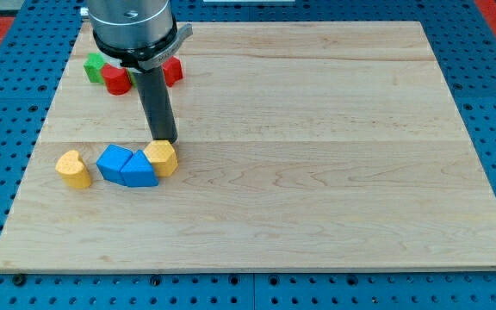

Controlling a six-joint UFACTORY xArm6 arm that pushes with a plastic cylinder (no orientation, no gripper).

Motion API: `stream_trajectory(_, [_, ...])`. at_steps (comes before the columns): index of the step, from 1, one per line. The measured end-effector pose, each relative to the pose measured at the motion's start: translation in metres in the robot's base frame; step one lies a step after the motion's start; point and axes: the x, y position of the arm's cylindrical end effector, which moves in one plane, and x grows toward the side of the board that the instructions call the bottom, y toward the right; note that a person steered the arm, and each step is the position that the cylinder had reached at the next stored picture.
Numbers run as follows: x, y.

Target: Push the cube at the bottom center of the board

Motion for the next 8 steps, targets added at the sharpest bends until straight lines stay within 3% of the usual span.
stream_trajectory(4, [0.0, 0.01])
stream_trajectory(6, [0.005, 0.065])
stream_trajectory(7, [0.054, 0.086])
stream_trajectory(8, [0.081, 0.069])
